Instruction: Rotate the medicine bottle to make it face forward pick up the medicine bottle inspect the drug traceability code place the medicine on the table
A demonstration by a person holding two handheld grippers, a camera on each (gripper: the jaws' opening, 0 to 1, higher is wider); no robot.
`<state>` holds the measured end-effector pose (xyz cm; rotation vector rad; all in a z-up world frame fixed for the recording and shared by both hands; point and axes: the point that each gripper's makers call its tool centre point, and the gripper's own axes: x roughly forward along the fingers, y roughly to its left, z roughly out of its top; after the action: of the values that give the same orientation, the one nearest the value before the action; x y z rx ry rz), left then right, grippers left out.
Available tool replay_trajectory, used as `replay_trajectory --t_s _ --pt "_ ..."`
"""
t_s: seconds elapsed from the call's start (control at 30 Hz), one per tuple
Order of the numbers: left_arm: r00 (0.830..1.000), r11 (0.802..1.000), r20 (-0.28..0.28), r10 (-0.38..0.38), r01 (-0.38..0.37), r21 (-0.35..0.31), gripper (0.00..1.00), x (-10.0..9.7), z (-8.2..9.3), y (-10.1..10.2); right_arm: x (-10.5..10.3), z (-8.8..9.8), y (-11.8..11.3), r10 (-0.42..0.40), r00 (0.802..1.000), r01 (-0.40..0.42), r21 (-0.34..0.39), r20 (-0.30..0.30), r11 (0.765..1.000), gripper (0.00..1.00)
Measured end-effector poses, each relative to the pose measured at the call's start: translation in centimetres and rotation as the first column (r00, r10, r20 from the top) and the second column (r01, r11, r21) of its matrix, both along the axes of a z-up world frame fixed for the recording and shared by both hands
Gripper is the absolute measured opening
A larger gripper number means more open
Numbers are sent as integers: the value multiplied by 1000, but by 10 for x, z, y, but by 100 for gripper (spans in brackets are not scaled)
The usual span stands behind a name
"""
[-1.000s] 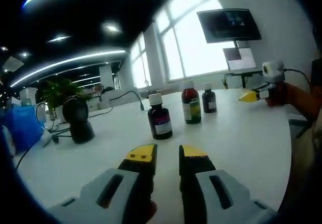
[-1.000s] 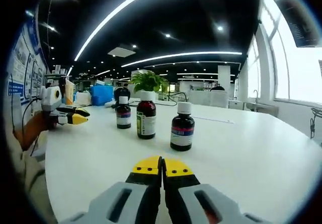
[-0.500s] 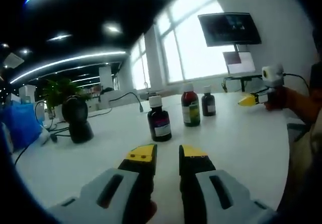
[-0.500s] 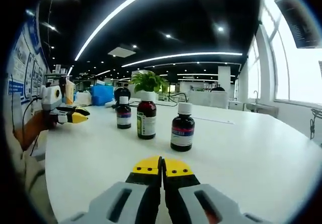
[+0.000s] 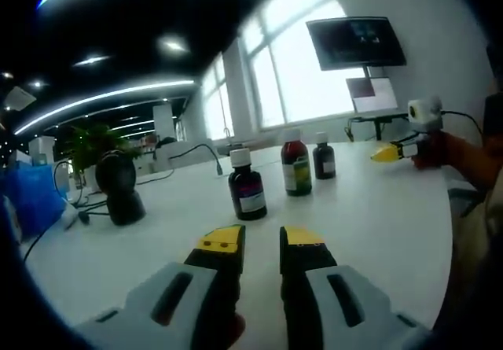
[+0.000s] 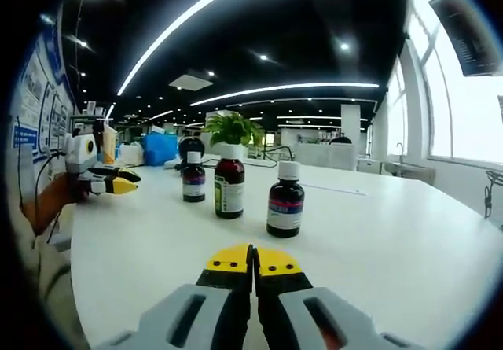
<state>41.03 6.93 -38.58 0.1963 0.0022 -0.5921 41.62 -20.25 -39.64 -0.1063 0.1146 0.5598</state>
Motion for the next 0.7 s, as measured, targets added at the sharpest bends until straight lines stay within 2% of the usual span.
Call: replay_trajectory --t_s 0.7 --pt "1000 1000 -1 5 -5 13 10 0 -1 0 -1 3 2 12 1000 -12 10 17 1000 0"
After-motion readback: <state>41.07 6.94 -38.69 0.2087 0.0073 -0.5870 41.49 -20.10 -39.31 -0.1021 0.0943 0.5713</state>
